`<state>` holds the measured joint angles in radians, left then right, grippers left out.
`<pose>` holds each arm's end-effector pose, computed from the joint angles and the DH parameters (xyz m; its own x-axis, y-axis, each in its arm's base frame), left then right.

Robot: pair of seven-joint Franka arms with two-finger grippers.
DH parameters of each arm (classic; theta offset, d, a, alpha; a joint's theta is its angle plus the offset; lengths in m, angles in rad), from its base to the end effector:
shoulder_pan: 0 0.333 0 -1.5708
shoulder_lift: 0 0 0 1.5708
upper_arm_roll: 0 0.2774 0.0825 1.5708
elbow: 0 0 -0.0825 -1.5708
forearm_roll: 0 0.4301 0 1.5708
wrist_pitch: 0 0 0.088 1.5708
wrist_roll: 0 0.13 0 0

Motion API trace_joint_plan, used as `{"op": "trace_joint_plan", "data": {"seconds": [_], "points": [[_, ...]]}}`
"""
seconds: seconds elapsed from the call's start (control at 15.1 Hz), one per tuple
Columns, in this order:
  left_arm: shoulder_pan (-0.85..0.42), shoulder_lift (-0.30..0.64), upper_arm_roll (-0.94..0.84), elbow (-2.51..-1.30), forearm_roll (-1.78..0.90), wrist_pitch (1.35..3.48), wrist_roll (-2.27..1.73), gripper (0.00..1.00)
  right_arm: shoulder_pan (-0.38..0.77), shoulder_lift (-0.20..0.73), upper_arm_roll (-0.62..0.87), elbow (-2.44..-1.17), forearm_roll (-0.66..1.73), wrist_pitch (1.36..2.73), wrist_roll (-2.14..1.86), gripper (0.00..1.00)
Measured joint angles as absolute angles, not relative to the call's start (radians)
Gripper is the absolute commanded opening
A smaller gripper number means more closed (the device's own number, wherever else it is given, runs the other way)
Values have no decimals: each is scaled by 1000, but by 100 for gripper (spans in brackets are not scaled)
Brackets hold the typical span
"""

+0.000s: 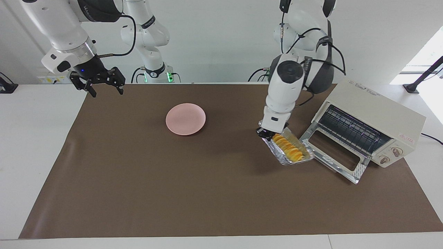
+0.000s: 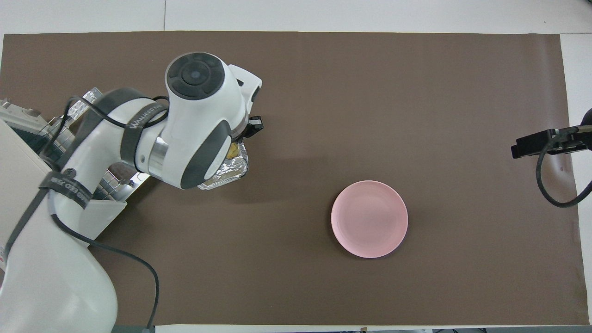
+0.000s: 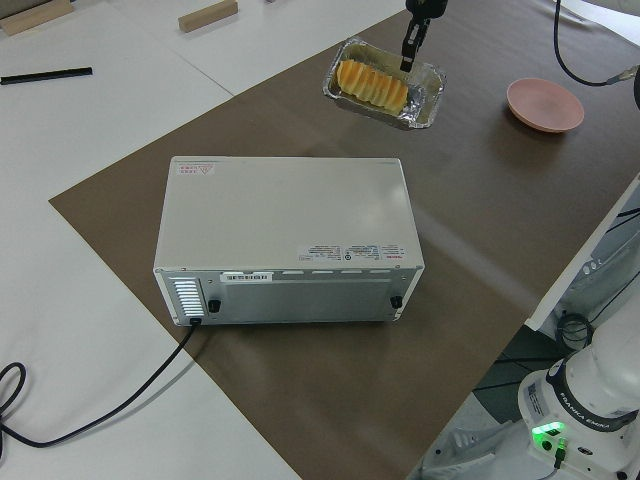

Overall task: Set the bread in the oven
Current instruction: 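Carry the foil tray into the open oven with the left gripper, then open the left gripper inside the oven and draw it back out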

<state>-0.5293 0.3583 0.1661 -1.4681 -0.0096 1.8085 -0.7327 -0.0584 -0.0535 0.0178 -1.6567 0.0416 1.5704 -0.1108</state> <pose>0.6469 -0.2592 0.4064 0.9352 0.3534 0.0227 0.3541 -0.9341 -0.0451 0.5835 -0.0181 0.5502 0.9971 0.0700 -0.0281 0.0688 -0.9967 -0.0440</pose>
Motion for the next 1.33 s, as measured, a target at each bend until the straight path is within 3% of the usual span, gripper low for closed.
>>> {"op": "trace_joint_plan", "data": {"seconds": [0.27,0.6,1.33], "points": [[-465,387,292,-1406,-9,1754,-731,0,-58,-55,18,-1654,37,1570,-111,100],[-385,409,304,-1414,-9,1729,-733,0,-58,-55,18,-1654,25,1569,-111,100],[-356,360,382,-1569,-5,1671,-739,0,-59,-55,19,-1654,20,1567,-111,100]]}}
